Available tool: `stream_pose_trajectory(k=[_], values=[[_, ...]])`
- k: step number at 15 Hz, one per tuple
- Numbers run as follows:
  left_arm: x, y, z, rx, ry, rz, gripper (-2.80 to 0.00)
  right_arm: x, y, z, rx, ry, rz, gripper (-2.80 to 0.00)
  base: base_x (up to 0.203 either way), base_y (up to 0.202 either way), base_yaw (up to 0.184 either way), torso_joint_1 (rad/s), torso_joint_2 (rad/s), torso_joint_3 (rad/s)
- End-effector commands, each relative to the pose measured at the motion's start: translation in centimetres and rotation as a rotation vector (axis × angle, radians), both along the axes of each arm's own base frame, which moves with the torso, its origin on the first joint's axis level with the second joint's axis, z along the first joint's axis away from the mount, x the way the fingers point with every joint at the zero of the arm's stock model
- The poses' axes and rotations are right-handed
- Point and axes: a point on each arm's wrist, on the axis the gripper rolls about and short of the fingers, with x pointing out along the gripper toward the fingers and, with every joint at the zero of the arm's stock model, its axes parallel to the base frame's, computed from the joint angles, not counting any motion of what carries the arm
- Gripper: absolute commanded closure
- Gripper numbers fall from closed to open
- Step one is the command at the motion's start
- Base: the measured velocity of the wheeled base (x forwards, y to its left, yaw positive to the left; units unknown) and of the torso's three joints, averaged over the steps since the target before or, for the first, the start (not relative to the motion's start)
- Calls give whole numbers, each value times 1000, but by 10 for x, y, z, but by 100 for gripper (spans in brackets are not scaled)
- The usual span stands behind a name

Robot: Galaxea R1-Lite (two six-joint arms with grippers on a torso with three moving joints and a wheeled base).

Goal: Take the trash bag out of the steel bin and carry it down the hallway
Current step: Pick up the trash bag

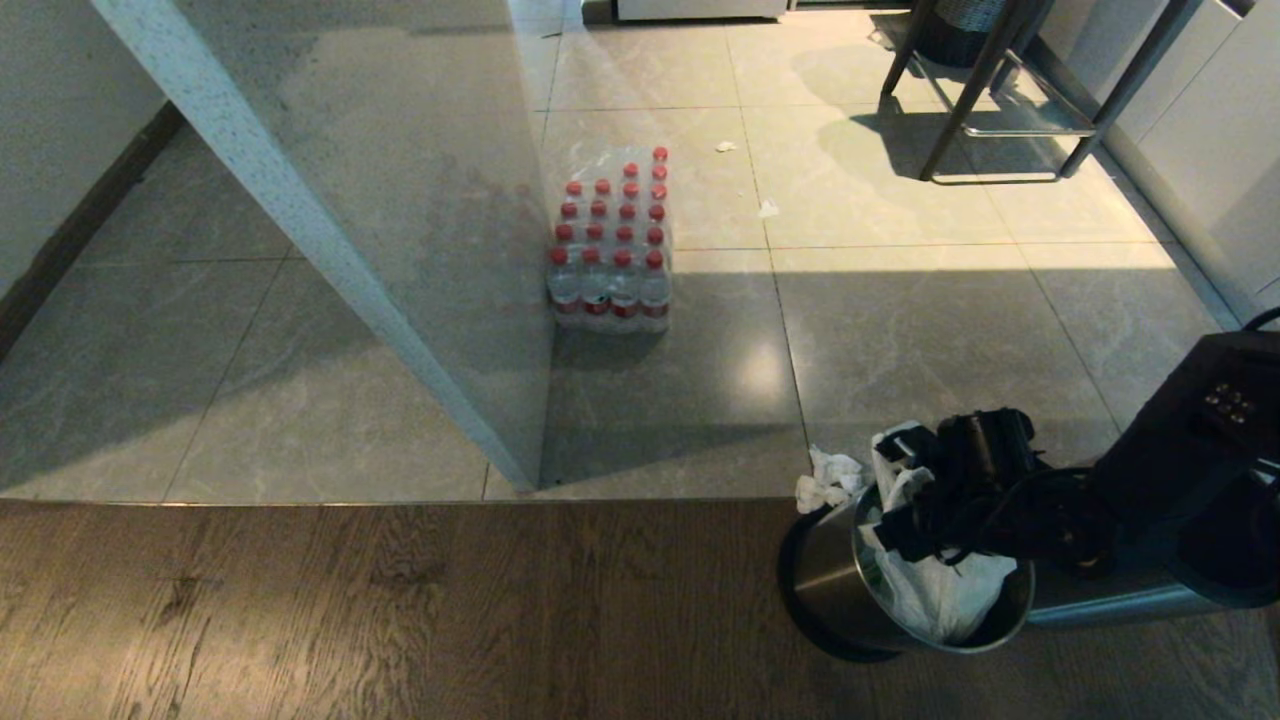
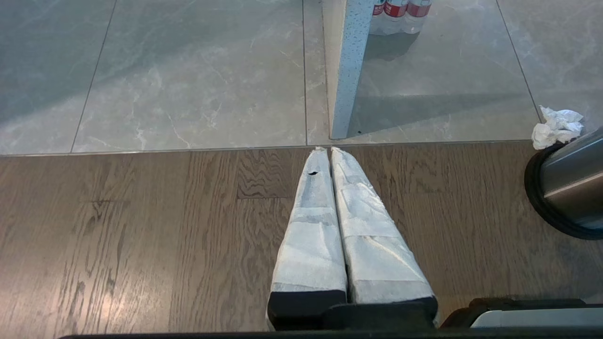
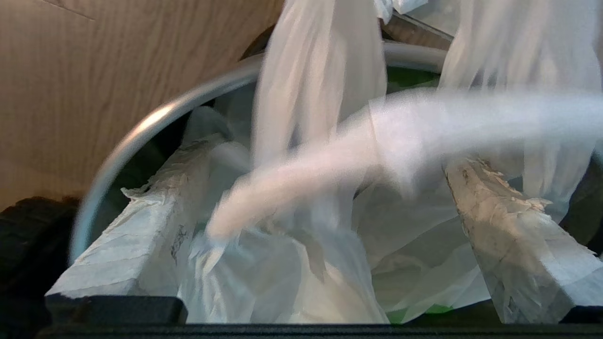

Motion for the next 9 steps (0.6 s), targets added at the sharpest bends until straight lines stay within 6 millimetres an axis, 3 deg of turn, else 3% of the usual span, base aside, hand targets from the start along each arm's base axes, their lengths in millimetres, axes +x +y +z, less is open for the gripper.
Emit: stream_pose_trajectory(k=[1,9], values=[[0,0,0,0,0,0,0,5,1,-6,-18,0,-16,-280,0,0,0,0,0,0],[0,0,0,0,0,1,0,12,-1,-19,-125,11,-68,-280,0,0,0,0,0,0]])
